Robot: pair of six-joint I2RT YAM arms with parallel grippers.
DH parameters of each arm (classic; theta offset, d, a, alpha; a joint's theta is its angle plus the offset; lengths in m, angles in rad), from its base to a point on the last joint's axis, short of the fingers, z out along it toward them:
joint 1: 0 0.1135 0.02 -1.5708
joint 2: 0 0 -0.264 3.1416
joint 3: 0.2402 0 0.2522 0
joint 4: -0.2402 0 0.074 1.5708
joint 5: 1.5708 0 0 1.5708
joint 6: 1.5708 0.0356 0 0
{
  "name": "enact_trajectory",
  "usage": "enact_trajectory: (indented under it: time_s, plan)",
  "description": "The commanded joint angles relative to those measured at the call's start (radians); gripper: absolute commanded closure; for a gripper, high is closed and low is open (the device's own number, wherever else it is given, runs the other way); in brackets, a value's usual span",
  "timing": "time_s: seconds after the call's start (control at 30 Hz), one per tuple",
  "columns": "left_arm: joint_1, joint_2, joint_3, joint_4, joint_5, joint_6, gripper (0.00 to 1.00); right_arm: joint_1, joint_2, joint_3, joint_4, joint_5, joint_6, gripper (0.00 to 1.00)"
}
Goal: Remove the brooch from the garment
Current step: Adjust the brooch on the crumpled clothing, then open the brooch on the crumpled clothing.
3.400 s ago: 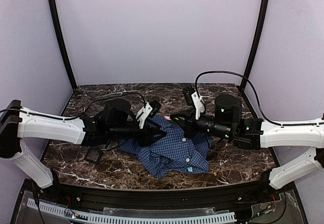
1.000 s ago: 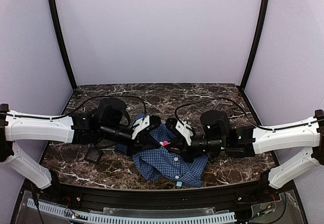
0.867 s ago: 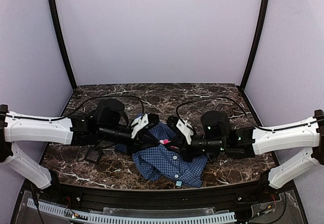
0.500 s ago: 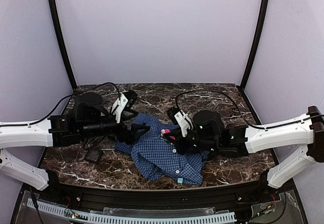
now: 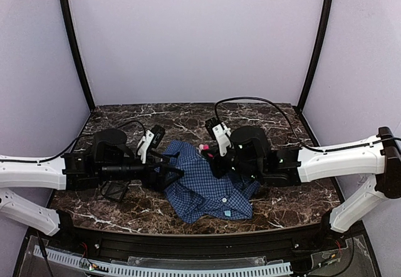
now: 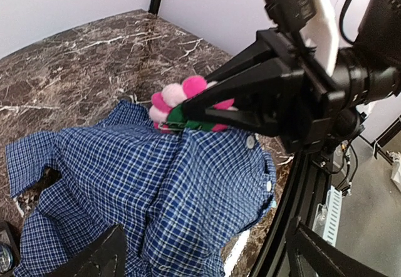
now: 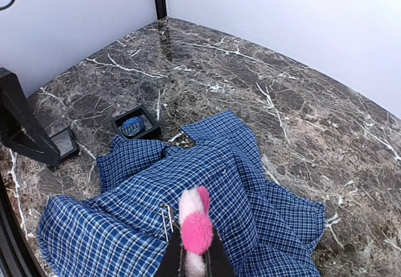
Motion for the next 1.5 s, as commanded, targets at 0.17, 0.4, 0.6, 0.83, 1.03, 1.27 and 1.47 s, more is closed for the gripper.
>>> enact_trajectory:
  time_s: [0.17,0.4,0.6,0.83,1.03,1.27,1.47]
  plan:
    - [0.002,0.065,0.008,0.089,-0.065,0.146,0.04,-0.043,-0.082,-0.058,0.053,-0.279,0.002,1.00]
    - [0.001,0.138,0.056,0.104,-0.013,0.230,0.14,-0.111,-0.115,-0.104,0.085,-0.523,0.014,1.00]
    - [0.001,0.172,0.066,0.136,0.018,0.263,0.38,-0.167,-0.121,-0.123,0.108,-0.677,0.018,1.00]
    - [0.003,0.213,0.075,0.178,0.101,0.274,0.42,-0.200,-0.144,-0.165,0.164,-0.780,0.052,1.00]
    - [0.004,0.255,0.097,0.223,0.164,0.270,0.54,-0.205,-0.158,-0.190,0.211,-0.840,0.065,1.00]
    - [0.003,0.289,0.106,0.271,0.247,0.266,0.62,-0.208,-0.172,-0.211,0.241,-0.864,0.076,1.00]
    - [0.004,0.283,0.081,0.317,0.296,0.268,0.80,-0.214,-0.185,-0.230,0.271,-0.877,0.088,1.00]
